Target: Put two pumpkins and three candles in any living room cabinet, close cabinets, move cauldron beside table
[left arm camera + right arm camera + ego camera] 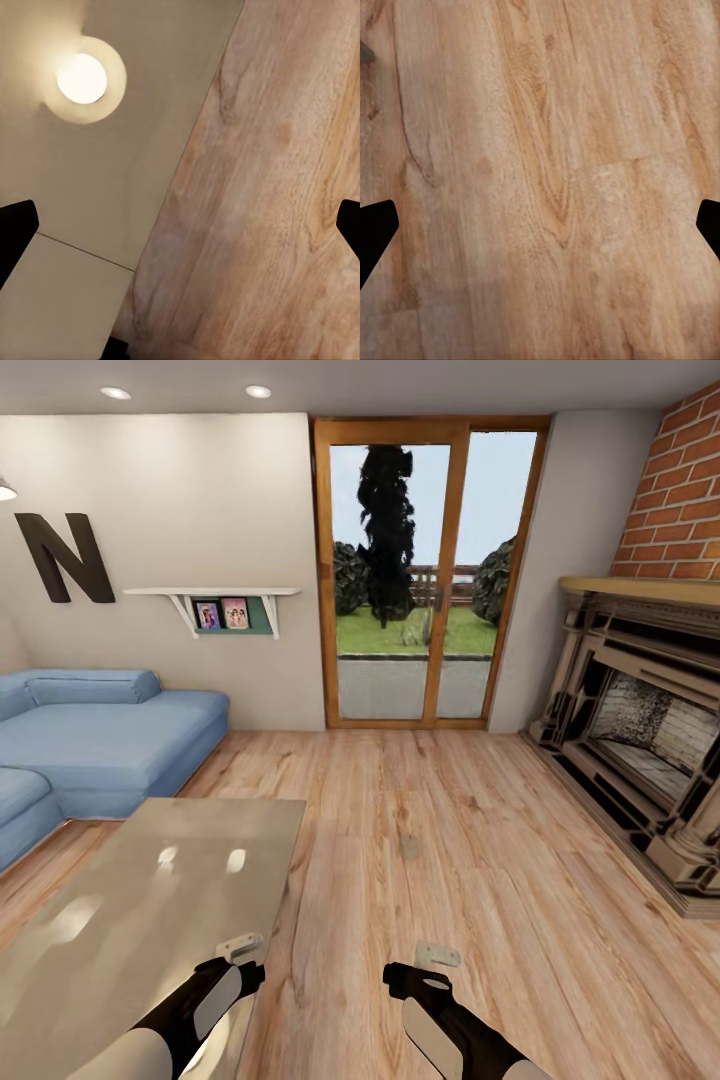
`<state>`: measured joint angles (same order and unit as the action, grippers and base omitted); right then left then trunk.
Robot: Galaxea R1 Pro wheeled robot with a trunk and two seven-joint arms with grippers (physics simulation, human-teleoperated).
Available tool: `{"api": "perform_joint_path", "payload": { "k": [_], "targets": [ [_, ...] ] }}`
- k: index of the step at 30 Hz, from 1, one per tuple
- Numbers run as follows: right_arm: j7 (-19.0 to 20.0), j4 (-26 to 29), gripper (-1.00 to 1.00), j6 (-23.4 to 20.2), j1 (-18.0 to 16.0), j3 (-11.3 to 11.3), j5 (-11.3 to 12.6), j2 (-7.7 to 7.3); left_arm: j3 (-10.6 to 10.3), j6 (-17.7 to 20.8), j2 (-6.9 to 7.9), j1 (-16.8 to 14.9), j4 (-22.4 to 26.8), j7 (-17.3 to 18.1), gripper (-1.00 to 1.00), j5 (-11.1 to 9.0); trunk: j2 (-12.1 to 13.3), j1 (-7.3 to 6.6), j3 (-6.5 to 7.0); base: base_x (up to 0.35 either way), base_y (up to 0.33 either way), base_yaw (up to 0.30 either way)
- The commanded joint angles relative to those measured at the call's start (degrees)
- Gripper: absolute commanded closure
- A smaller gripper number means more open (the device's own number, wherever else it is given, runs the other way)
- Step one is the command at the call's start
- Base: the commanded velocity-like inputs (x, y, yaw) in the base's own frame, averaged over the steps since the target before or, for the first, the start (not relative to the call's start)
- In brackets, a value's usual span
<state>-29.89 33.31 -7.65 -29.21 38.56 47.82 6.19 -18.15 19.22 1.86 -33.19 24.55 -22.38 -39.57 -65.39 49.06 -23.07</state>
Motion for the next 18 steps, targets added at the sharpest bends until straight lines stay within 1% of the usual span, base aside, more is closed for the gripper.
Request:
{"api": "perform_joint_path", "payload": {
  "k": [1,5,11,18],
  "targets": [
    [-0.4,0.1,-1.00,-0.3,-0.1,0.3,0.2,-0.04,-0.5,0.2,0.08,0.0,0.1,-0.5,-1.00,-0.5,0.0,0.00,-0.07,0.000,0.006,0.000],
    [-0.4,0.1,-1.00,-0.3,-0.1,0.3,0.2,-0.04,-0.5,0.2,0.08,0.0,0.1,-0.5,-1.00,-0.5,0.0,0.00,-0.07,0.058,0.034,0.000],
    [-0.4,0.1,-1.00,-0.3,-0.1,0.3,0.2,-0.04,-0.5,0.2,0.08,0.0,0.1,-0.5,-1.00,-0.5,0.0,0.00,-0.07,0.132,0.069,0.000],
    [-0.4,0.1,-1.00,-0.3,-0.1,0.3,0.2,-0.04,-0.5,0.2,0.02,0.0,0.1,-0.5,-1.00,-0.5,0.0,0.00,-0.07,0.119,0.009,0.000]
  ]
}}
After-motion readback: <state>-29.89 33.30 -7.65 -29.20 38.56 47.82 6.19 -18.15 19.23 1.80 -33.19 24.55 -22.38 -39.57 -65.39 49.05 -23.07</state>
